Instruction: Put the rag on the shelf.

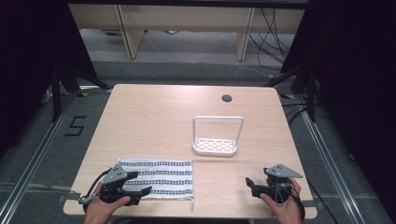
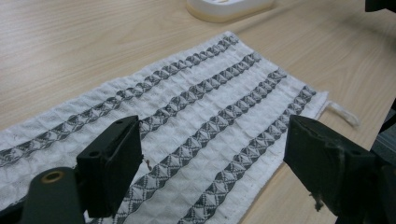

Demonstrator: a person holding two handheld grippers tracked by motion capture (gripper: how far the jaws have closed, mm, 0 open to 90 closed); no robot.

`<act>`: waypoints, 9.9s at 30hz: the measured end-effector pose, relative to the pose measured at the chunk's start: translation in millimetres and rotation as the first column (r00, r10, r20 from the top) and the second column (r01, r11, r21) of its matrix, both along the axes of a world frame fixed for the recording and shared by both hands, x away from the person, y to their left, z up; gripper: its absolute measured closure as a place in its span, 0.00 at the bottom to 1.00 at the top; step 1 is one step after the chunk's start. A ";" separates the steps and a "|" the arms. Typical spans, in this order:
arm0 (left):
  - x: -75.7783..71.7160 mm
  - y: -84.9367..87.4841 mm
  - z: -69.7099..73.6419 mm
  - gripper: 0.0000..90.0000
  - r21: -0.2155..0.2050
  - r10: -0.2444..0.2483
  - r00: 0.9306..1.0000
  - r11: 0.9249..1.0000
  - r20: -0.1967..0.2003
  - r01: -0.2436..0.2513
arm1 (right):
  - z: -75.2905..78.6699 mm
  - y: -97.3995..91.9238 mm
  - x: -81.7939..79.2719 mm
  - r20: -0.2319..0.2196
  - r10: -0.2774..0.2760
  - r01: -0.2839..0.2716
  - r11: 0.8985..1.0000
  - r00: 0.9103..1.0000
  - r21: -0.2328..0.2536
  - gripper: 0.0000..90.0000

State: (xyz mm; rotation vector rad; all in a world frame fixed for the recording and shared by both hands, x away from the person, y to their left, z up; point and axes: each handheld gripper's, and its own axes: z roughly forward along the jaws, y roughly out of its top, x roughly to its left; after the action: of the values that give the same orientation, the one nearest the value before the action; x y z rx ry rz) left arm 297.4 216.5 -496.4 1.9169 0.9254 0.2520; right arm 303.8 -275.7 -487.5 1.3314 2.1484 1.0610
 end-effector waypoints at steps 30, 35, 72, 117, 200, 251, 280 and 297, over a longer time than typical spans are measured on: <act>10.8 -13.5 11.5 0.21 0.023 -0.024 1.000 0.999 0.012 0.024 | 10.8 32.5 -10.7 0.052 0.144 -0.143 0.990 0.988 -0.014 0.29; 15.7 -17.8 13.2 0.22 0.018 -0.037 0.999 0.999 0.007 0.037 | 12.9 39.8 -13.4 0.050 0.171 -0.171 0.985 0.984 -0.013 0.30; 93.1 -101.2 28.9 0.33 0.172 -0.266 0.963 0.948 -0.040 0.269 | -0.8 147.2 -26.5 0.010 0.471 -0.469 0.880 0.882 -0.075 0.47; 135.1 -139.7 -2.2 0.79 0.307 -0.429 0.880 0.825 -0.203 0.474 | -24.3 187.0 -12.1 -0.089 0.481 -0.488 0.867 0.872 -0.097 0.82; 151.3 -160.7 255.7 0.92 -0.098 -0.129 0.980 0.985 0.152 0.145 | 230.2 54.1 97.8 0.401 0.165 -0.225 0.969 0.901 0.106 0.98; 245.5 -179.2 164.7 0.47 -0.071 0.066 0.997 0.995 -0.038 -0.069 | 164.2 67.1 216.4 0.119 0.050 -0.055 0.998 0.992 0.040 0.77; 200.1 -149.7 175.6 0.22 0.005 0.023 1.000 1.000 0.006 -0.023 | 166.5 56.3 177.6 0.097 0.103 -0.115 0.986 0.990 0.118 0.42; 162.2 -144.3 172.8 0.22 -0.011 -0.006 1.000 1.000 0.025 0.006 | 171.4 57.6 148.2 0.125 0.132 -0.149 0.979 0.983 0.138 0.39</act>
State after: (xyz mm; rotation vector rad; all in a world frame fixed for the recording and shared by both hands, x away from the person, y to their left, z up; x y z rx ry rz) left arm 459.6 72.2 -323.6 1.9024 0.9023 0.2666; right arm 452.0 -218.1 -316.1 1.1622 2.1389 1.3419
